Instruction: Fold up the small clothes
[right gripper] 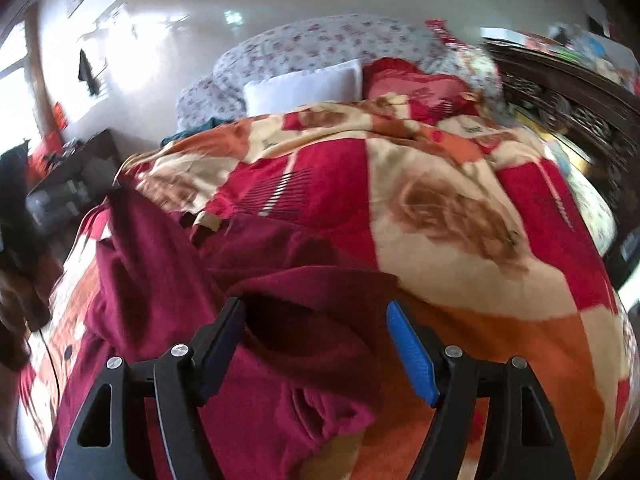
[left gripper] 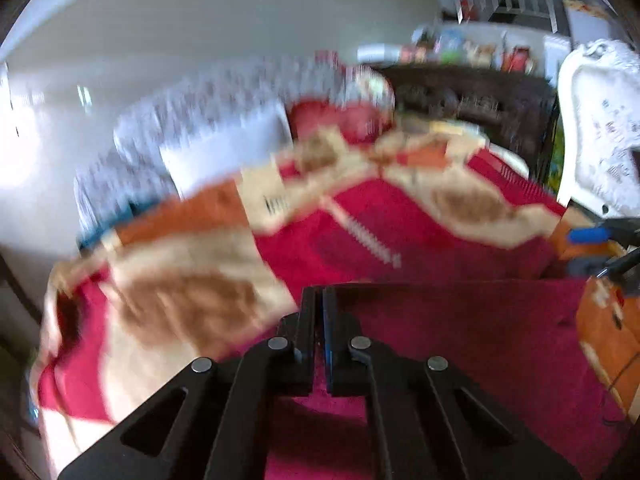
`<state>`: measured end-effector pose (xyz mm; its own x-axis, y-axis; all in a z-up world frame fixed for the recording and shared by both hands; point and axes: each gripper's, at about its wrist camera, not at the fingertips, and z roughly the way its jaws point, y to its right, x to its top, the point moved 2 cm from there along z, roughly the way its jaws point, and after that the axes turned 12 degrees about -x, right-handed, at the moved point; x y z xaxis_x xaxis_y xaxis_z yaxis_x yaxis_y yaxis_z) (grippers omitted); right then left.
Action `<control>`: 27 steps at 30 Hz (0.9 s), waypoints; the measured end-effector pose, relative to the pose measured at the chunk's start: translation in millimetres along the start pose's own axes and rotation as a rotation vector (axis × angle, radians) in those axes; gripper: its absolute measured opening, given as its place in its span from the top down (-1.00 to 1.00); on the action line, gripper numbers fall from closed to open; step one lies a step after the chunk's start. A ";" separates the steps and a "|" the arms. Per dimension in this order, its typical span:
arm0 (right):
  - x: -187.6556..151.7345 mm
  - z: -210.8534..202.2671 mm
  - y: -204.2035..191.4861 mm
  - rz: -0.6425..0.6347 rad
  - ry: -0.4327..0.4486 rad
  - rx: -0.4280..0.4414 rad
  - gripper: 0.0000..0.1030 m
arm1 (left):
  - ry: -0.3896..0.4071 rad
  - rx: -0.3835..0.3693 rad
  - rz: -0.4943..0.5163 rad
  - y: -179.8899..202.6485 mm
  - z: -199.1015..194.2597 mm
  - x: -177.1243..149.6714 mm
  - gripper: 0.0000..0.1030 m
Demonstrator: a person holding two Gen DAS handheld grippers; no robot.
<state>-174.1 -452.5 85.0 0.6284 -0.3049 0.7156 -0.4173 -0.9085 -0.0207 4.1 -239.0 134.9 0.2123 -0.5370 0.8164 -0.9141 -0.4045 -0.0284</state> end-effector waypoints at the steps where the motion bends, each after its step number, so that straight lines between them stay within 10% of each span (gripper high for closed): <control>1: -0.5 1.2 -3.6 -0.010 -0.011 0.021 -0.51 | 0.036 0.002 0.018 -1.0 -16.0 6.9 0.94; 8: -51.2 17.1 -52.8 -0.146 -0.134 0.091 -0.52 | 0.050 0.031 0.116 -17.7 -79.2 -45.1 0.97; 16: -58.0 -8.2 -34.1 0.001 -0.098 0.113 -0.52 | -0.141 0.002 -0.294 -74.5 -62.8 -149.3 0.92; 22: -53.6 -15.2 -15.7 0.101 -0.098 0.083 -0.56 | -0.058 0.017 -0.375 -70.4 -76.2 -132.9 -0.18; 27: -60.2 -12.3 -22.5 0.117 -0.112 0.118 -0.56 | -0.068 0.010 -0.398 -60.0 -52.1 -101.5 -0.24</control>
<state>-210.6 -410.2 50.9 0.6522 -0.4346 0.6211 -0.4160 -0.8901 -0.1860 19.4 -121.6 83.9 0.5718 -0.3842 0.7249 -0.7522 -0.5981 0.2764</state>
